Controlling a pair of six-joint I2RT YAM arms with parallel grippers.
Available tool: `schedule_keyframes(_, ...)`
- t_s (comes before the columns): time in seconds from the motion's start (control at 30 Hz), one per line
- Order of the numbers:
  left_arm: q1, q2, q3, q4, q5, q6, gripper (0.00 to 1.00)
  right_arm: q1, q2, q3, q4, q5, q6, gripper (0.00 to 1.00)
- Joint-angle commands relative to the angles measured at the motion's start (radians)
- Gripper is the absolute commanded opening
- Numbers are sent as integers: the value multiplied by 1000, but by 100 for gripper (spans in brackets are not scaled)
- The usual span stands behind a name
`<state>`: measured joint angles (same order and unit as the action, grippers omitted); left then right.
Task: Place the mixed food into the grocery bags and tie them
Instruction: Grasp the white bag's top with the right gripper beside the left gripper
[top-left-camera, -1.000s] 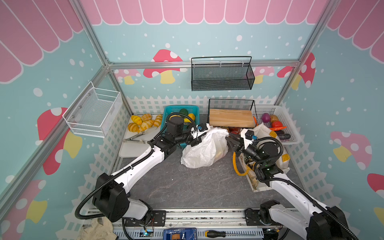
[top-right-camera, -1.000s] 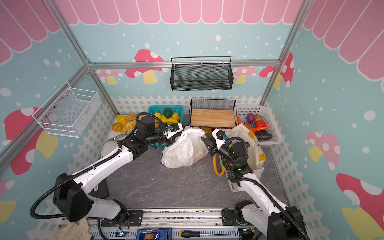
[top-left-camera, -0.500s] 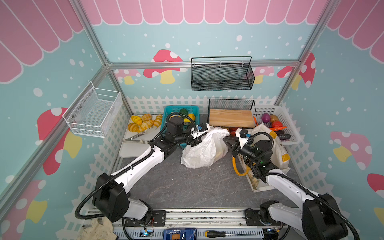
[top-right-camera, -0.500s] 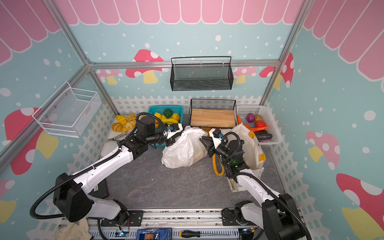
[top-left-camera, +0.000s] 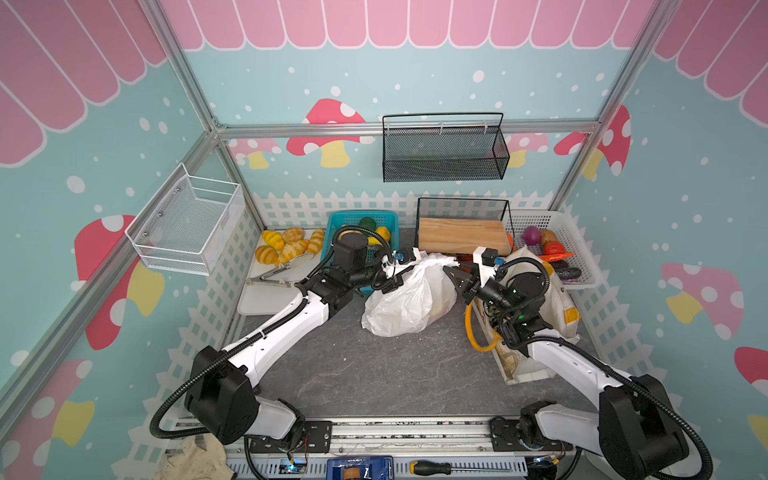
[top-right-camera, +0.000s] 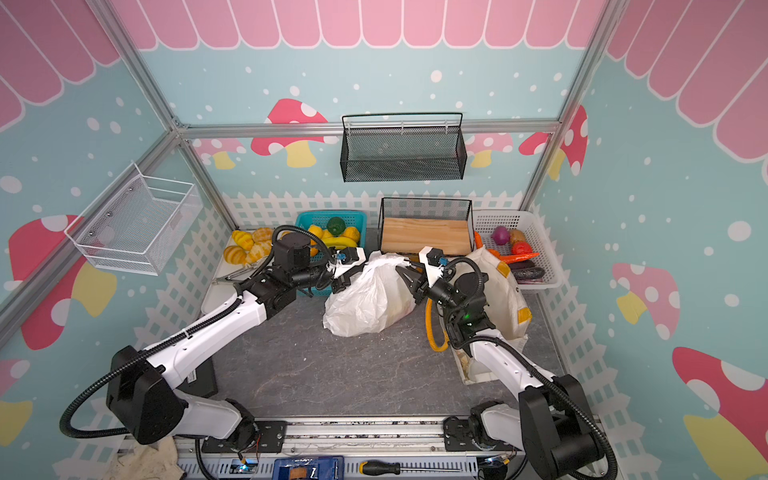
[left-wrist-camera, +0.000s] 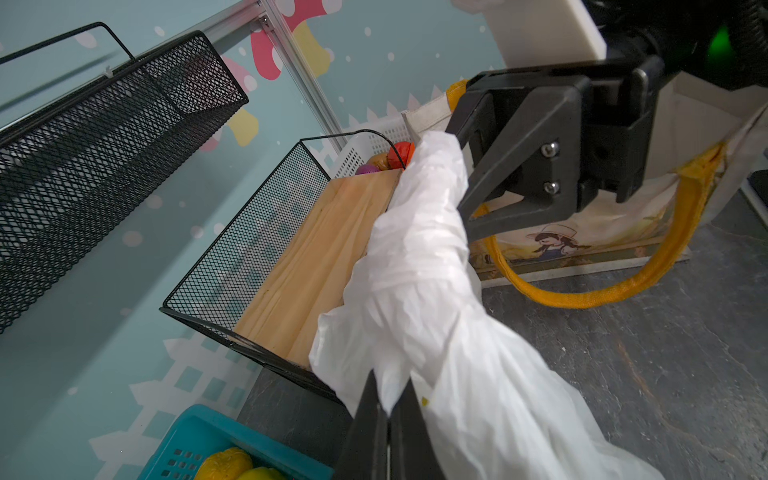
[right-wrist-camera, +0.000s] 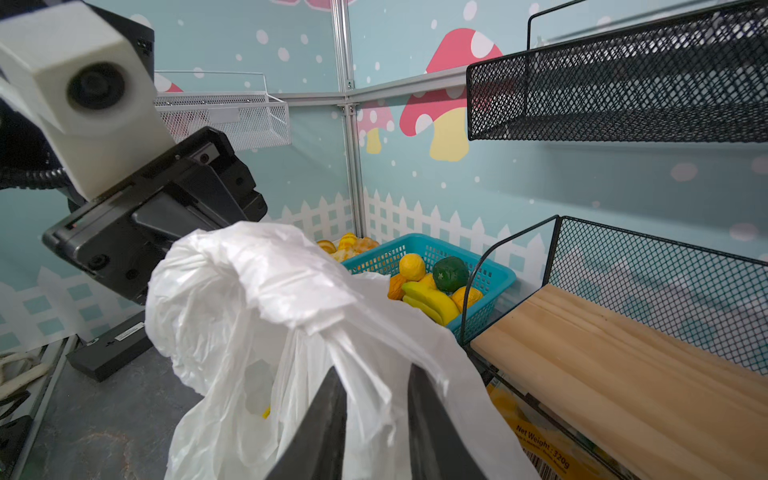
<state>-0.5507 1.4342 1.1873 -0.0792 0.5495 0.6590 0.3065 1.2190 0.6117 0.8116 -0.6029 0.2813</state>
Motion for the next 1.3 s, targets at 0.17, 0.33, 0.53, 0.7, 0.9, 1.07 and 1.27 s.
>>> schedule_keyframes(0.17, -4, -21, 6, -31, 25, 25, 0, -6, 26, 53, 23, -77, -53, 27)
schedule_keyframes(0.33, -4, -26, 6, -33, 6, 28, 0, -6, 2, 43, -5, -56, -63, 8)
schedule_keyframes(0.53, -3, -68, -28, 53, -149, -20, 0, -6, -82, 20, -212, 47, -59, 0)
schedule_keyframes(0.7, 0, -104, -65, 125, -305, -29, 0, -8, -144, 35, -454, 126, -69, 0)
schedule_keyframes(0.9, 13, -108, -75, 123, -381, -25, 0, -7, -159, 64, -631, 182, -104, 0)
schedule_keyframes(1.07, 31, -98, -101, 141, -500, -53, 0, -7, -155, 70, -711, 260, -130, 0)
schedule_keyframes(1.27, 132, -86, -211, 188, -679, -126, 0, -9, -139, 17, -775, 365, -147, 0)
